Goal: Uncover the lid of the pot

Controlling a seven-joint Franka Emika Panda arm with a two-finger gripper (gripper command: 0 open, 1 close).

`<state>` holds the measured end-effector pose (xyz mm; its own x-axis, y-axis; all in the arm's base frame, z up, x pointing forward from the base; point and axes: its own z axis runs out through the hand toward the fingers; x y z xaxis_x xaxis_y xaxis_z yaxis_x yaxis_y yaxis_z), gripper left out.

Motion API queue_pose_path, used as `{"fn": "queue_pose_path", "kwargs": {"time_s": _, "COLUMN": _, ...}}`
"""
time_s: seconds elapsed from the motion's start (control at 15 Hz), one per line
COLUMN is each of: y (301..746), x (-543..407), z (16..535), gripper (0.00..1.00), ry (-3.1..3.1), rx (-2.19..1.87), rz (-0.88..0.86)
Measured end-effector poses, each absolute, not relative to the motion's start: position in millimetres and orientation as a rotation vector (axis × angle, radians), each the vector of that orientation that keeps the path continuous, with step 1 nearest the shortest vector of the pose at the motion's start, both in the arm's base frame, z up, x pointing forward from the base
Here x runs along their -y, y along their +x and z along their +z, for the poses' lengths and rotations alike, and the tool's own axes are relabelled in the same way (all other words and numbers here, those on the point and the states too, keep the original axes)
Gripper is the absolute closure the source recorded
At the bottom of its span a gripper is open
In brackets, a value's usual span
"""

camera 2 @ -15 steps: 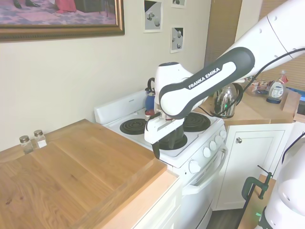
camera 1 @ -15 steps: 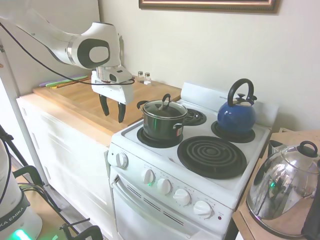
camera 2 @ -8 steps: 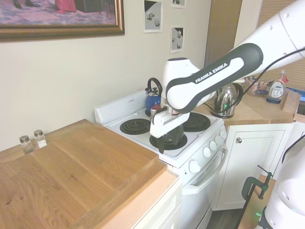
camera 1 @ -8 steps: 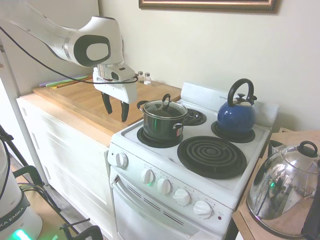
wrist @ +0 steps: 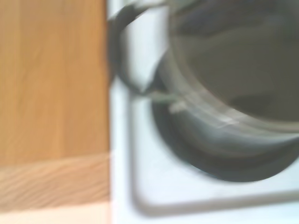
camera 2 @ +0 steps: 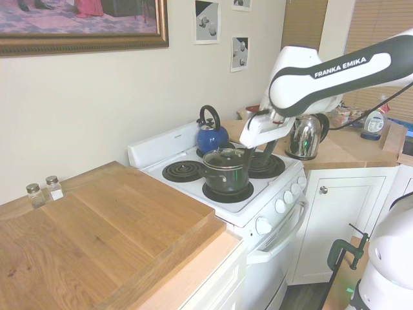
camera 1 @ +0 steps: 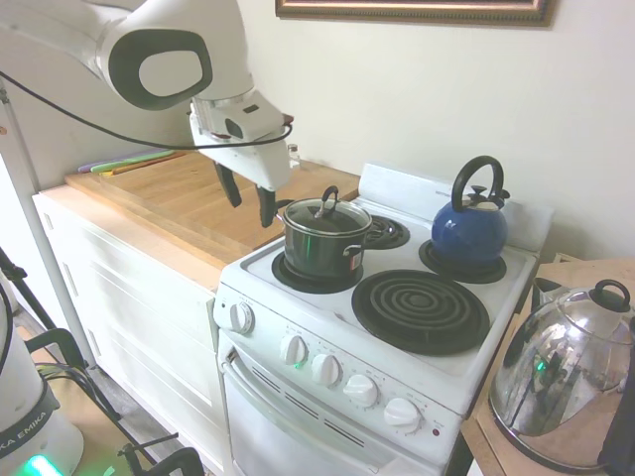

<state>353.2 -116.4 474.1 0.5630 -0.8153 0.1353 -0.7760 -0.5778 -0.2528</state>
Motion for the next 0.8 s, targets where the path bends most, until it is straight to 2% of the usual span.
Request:
{"fn": "queue_pose_path", "kwargs": {"time_s": 0.27, "y": 368, "x": 137, "z": 492, "gripper": 0.00, "ry": -2.583, "rx": -1.300, "rz": -0.466}}
{"fn": "queue_pose_path", "kwargs": {"time_s": 0.53, "y": 421, "x": 135, "z": 480, "gripper": 0.00, "ry": -2.609, "rx": -1.285, "rz": -0.525}}
{"fn": "queue_pose_path", "kwargs": {"time_s": 0.6, "y": 432, "x": 136, "z": 478, "gripper": 1.00, "ry": -2.610, "rx": -1.290, "rz": -0.534}}
{"fn": "queue_pose_path", "kwargs": {"time_s": 0.8, "y": 456, "x": 140, "z": 478, "gripper": 1.00, "ry": -2.603, "rx": -1.311, "rz": -0.542}}
